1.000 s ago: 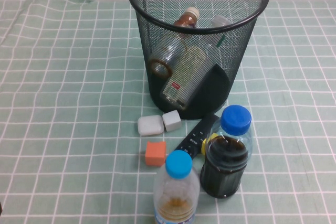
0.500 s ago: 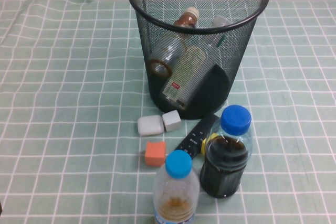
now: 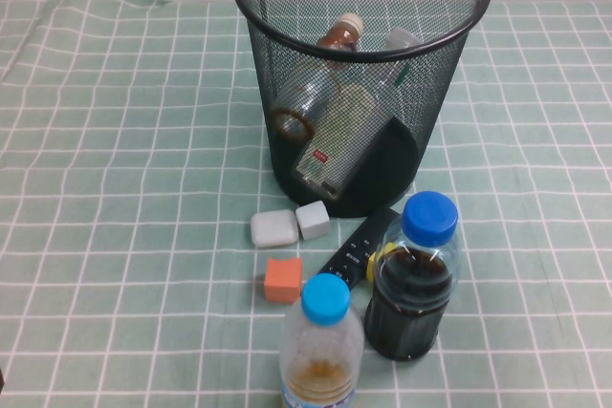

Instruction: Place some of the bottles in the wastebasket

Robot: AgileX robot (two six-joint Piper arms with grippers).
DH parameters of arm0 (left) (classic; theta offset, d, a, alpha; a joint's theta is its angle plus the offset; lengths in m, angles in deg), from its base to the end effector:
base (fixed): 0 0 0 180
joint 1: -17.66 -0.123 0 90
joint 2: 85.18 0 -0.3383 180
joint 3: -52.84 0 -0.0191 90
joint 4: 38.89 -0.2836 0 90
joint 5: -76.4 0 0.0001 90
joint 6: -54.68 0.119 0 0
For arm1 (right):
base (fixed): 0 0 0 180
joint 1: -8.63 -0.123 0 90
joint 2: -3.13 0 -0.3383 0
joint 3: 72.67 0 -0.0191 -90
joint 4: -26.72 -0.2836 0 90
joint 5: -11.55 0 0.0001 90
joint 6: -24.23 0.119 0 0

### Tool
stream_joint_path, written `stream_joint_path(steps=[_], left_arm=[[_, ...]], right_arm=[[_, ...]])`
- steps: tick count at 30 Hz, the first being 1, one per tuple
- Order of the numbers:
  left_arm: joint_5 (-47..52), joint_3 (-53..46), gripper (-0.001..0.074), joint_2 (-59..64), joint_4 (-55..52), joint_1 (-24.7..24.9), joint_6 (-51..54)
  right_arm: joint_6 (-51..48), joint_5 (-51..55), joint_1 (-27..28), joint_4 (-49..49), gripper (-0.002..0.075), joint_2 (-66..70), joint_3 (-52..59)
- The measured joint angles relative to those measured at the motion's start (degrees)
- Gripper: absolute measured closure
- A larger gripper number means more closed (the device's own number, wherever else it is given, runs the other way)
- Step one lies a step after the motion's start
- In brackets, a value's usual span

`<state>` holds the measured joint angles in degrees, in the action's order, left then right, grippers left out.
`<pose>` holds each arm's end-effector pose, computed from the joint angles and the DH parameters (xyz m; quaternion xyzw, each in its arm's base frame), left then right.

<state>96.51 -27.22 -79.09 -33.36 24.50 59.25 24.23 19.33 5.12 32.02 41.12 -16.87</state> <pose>0.0586 -0.0110 0.1638 0.0533 0.7977 -0.0523 0.5984 0.1340 0.0067 0.3076 -0.0552 0.7726 -0.0145 0.6323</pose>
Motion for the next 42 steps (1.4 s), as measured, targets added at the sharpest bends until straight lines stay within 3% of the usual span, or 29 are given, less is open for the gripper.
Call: stream_joint_path(steps=[5,11,17,25,42], left_arm=[[0.00,0.00,0.0736,0.00,0.00,0.00,0.00],[0.00,0.00,0.0736,0.00,0.00,0.00,0.00],[0.00,0.00,0.0736,0.00,0.00,0.00,0.00],[0.00,0.00,0.0736,-0.04,0.00,0.00,0.00],[0.00,0.00,0.0736,-0.04,0.00,0.00,0.00]], right_arm=[[2.48,-7.02,7.74,-2.40,0.0733,-12.36,14.49],[2.82,-8.15,10.29,-2.73,0.0733,-23.32,23.52],[2.95,-1.08,10.99,-2.87,0.0733,-31.25,24.22],[2.95,12.24,11.13,-2.13,0.0733,-31.85,24.22],[2.95,13.00,11.13,-2.13,0.0733,-31.85,24.22]])
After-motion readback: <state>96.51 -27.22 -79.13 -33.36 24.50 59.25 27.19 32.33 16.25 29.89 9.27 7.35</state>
